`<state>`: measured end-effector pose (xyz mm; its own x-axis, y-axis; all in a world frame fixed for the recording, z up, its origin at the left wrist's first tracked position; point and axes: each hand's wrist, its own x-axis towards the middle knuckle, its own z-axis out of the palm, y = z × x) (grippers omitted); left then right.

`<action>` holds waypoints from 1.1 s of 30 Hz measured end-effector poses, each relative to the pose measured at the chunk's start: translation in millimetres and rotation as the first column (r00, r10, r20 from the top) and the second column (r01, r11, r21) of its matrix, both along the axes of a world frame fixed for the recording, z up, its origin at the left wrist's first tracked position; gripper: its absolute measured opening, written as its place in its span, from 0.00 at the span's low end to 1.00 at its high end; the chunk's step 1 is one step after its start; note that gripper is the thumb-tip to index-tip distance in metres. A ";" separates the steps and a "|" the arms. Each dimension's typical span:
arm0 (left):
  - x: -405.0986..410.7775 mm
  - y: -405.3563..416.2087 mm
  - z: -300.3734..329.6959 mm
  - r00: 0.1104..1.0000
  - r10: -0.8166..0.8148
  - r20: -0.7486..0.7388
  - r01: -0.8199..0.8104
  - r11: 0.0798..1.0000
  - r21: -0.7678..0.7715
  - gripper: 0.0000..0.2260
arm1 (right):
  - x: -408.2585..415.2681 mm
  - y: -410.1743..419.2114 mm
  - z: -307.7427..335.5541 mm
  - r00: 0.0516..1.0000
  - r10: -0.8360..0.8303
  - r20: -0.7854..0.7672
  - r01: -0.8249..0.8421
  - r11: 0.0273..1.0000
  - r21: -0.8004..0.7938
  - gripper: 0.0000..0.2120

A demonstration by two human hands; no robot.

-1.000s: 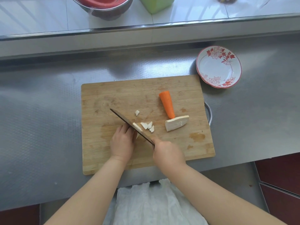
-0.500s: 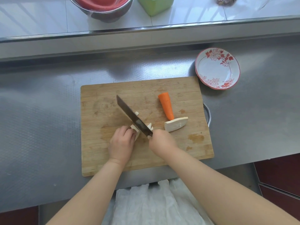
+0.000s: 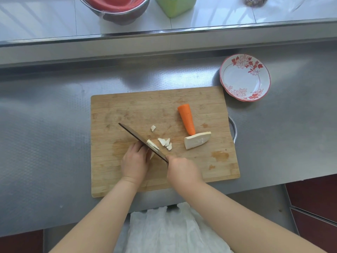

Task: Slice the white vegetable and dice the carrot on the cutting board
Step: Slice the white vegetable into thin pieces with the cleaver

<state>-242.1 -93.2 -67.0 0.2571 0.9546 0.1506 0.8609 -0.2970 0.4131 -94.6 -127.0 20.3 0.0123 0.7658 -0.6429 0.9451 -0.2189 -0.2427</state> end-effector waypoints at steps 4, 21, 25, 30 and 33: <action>-0.4 1.1 0.2 1.000 0.000 -0.014 0.000 1.000 -0.016 0.15 | -2.2 7.9 -0.4 1.000 -0.008 0.006 0.008 0.999 -0.043 0.14; 0.8 -1.4 -2.0 1.000 0.015 -0.007 -0.015 1.000 0.002 0.14 | 10.3 4.9 -9.7 0.999 0.034 -0.035 -0.032 0.998 0.053 0.09; 1.0 -2.1 2.7 1.000 0.007 -0.017 -0.007 1.000 0.017 0.14 | 1.1 3.1 -3.4 1.000 0.024 -0.017 -0.024 1.000 0.020 0.11; 2.1 -0.3 3.6 0.999 0.012 -0.031 -0.011 0.999 0.048 0.14 | -5.4 9.3 3.5 0.999 0.031 0.020 -0.030 0.998 -0.057 0.13; 0.7 -0.1 1.0 0.999 0.024 -0.035 -0.022 0.999 0.033 0.13 | -8.4 14.2 2.1 0.999 0.016 0.029 -0.014 0.997 -0.075 0.13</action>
